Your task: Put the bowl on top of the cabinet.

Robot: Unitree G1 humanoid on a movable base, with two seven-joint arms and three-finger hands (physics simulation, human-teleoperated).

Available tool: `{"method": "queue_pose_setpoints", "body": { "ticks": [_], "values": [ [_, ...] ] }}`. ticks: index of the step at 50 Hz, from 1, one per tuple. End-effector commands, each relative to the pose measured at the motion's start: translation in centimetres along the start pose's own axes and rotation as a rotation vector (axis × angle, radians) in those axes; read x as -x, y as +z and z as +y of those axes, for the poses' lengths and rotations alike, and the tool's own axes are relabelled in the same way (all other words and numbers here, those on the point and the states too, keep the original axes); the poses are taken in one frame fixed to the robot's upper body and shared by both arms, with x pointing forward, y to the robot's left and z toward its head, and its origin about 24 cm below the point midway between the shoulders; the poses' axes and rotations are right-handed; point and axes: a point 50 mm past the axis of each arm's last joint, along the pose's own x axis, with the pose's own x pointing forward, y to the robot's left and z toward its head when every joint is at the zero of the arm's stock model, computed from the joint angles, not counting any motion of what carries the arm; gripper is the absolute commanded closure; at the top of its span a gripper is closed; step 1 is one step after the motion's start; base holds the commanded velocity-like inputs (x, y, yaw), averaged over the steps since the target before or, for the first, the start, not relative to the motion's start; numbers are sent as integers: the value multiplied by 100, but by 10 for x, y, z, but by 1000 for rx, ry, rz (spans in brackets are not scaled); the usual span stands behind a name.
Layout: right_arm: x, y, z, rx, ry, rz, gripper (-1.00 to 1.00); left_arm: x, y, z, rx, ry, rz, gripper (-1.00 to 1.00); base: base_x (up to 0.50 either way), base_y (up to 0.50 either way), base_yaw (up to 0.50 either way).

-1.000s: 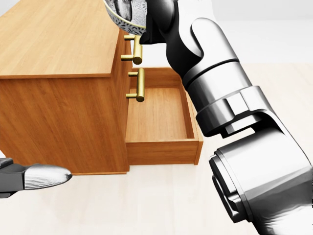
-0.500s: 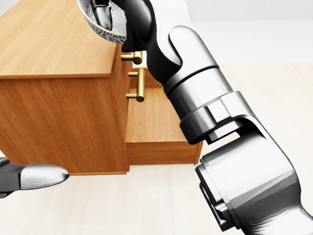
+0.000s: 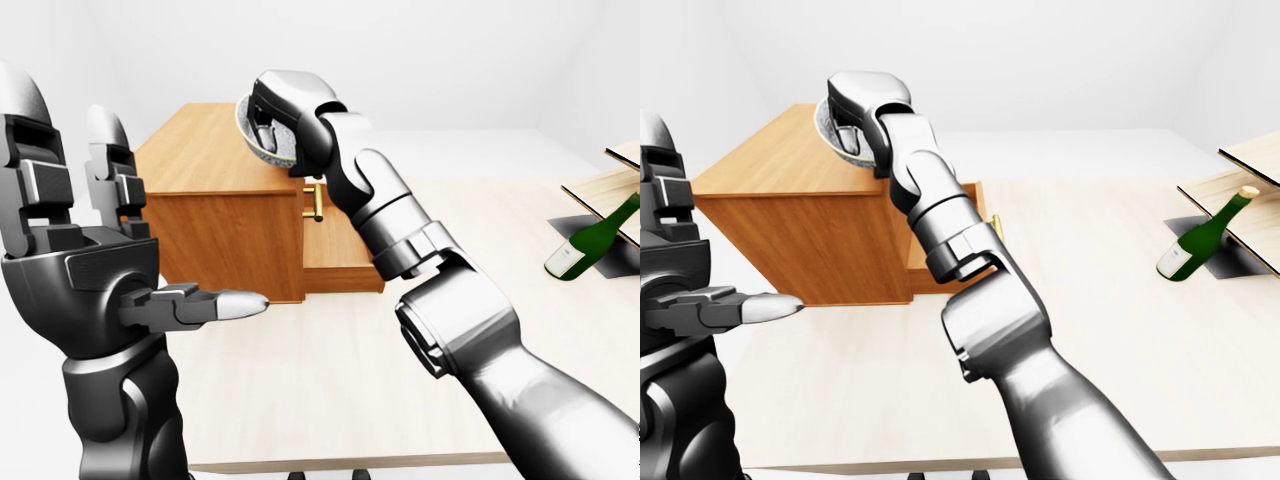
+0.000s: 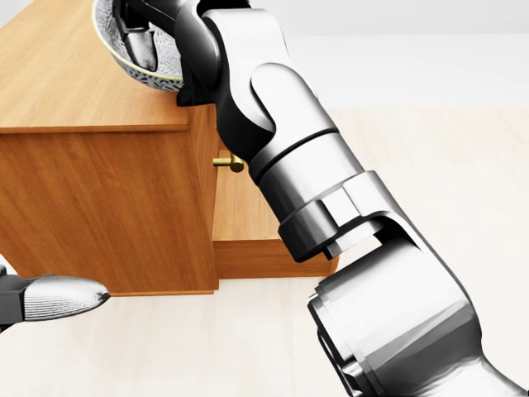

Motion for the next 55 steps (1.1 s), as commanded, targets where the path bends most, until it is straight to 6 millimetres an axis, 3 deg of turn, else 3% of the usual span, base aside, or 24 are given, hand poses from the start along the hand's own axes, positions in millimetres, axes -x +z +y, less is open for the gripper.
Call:
{"method": "queue_pose_setpoints", "body": {
  "ticks": [1, 23, 55],
  "values": [
    [0, 6, -2, 37, -40, -6, 100, -1, 2, 0, 4, 2, -13, -100, 0, 0, 0],
    [1, 19, 18, 31, -15, -37, 100, -1, 2, 1, 4, 6, -10, -100, 0, 0, 0],
    [2, 35, 20, 34, -16, -81, 100, -2, 2, 3, 12, 17, -15, -100, 0, 0, 0]
  ]
}}
